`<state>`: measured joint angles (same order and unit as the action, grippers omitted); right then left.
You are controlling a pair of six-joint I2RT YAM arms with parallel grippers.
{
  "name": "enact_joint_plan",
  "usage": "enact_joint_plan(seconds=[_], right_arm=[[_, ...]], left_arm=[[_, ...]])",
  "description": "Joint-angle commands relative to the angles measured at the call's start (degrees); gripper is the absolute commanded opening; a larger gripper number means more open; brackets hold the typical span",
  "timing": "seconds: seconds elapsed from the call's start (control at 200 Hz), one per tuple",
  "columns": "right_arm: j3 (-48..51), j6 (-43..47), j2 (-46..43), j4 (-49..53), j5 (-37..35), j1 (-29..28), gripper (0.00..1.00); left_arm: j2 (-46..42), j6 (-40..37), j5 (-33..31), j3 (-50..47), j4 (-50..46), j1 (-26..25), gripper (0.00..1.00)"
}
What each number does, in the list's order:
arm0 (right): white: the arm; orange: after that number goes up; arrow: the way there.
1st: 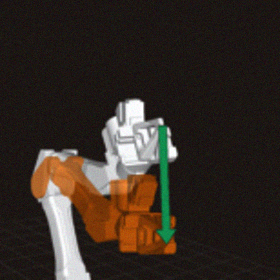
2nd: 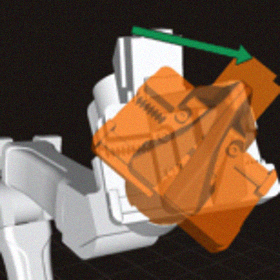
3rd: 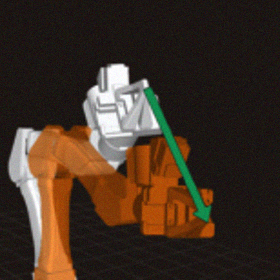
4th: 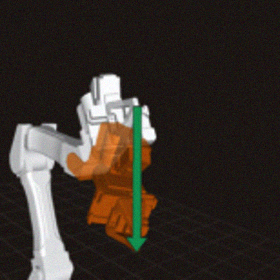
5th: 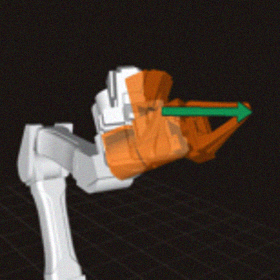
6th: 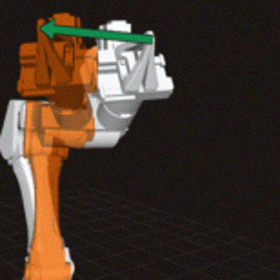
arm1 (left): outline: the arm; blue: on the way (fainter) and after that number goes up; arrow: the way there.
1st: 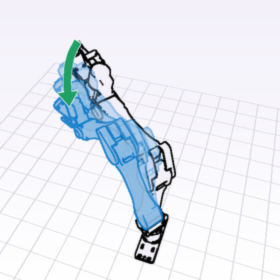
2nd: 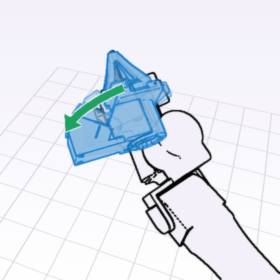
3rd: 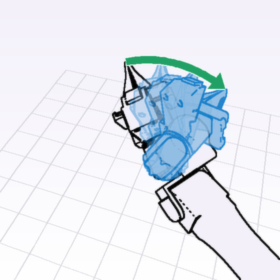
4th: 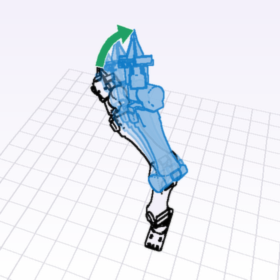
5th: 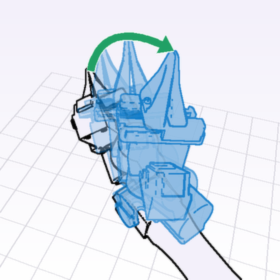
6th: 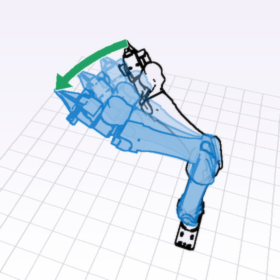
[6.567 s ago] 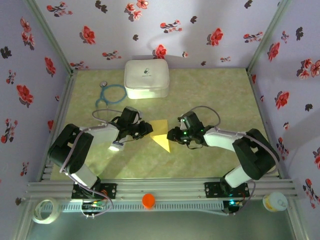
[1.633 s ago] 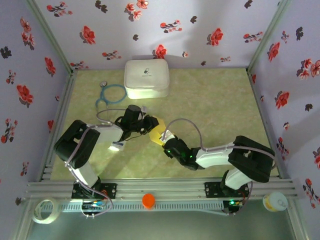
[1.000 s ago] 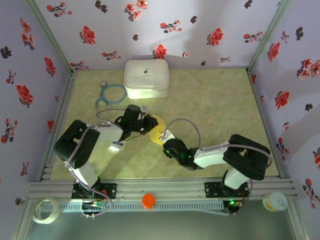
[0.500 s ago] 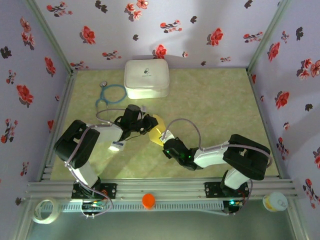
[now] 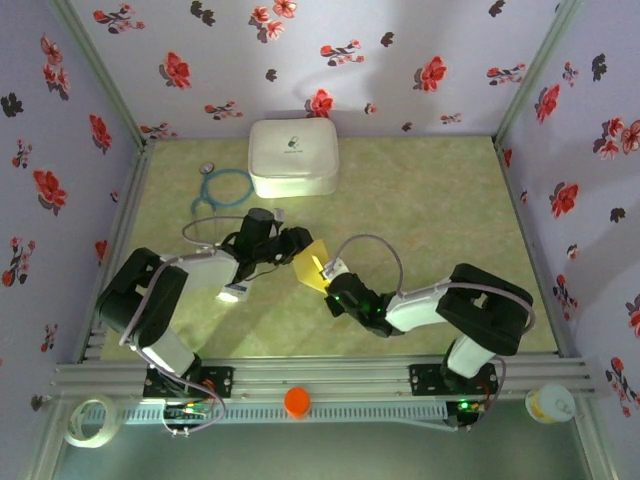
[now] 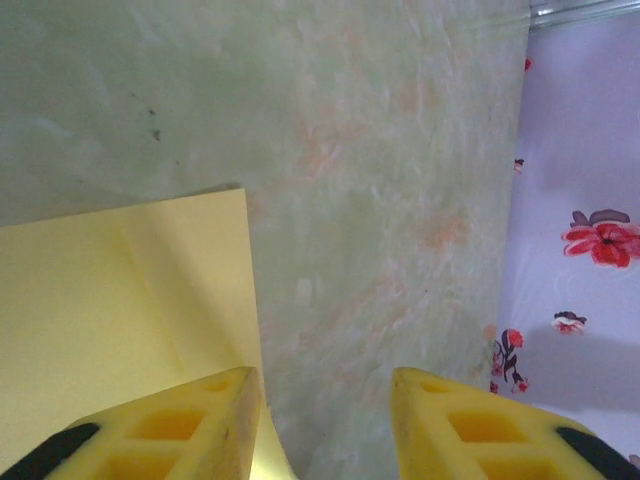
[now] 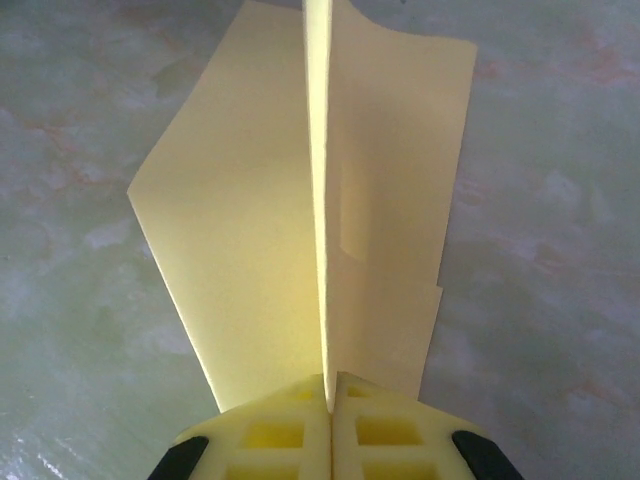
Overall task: Fold a paper plane with a square sheet of paper (pick it up from the middle)
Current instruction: Fourth fold the wing at the center of the table.
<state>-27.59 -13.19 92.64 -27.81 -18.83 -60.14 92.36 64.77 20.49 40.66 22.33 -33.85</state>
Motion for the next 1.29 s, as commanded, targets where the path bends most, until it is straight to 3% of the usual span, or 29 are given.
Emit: enact_joint_plan(seconds=[0.0,0.315,0.55,0.715,0.955,1.12,1.29], right_arm=[[0.1,-3.6,1.0,-1.5,4.0,1.4,0.08],[0.2,-8.0,2.6,-1.9,11.0,4.4,0.09],[-5.6,-9.5,3.4,8.1,16.1,5.9,0.1],[-10.9,-10.1,5.1,15.9,19.8,6.6,0.1],[-8.8,-15.7,6.1,10.0,24.8,9.0,0.09],[-6.1,-19.5,6.1,5.3,27.6,10.9,0.09],[-5.4,-20.4,6.1,4.1,29.0,11.7,0.09]], left_arm=[[-2.7,-1.7,-3.0,-1.5,-2.5,0.6,0.41],[-4.6,-1.7,-4.3,-2.2,-3.6,1.2,0.42],[-5.4,-2.4,-4.3,-2.2,-4.6,1.5,0.41],[-5.2,-2.6,-3.8,-2.6,-4.7,1.5,0.27],[-5.2,-2.0,-4.0,-3.6,-4.0,1.5,0.07],[-4.8,-2.1,-4.0,-3.5,-3.9,1.5,0.0],[-2.9,-1.9,-2.2,-2.9,-2.8,1.5,0.0]])
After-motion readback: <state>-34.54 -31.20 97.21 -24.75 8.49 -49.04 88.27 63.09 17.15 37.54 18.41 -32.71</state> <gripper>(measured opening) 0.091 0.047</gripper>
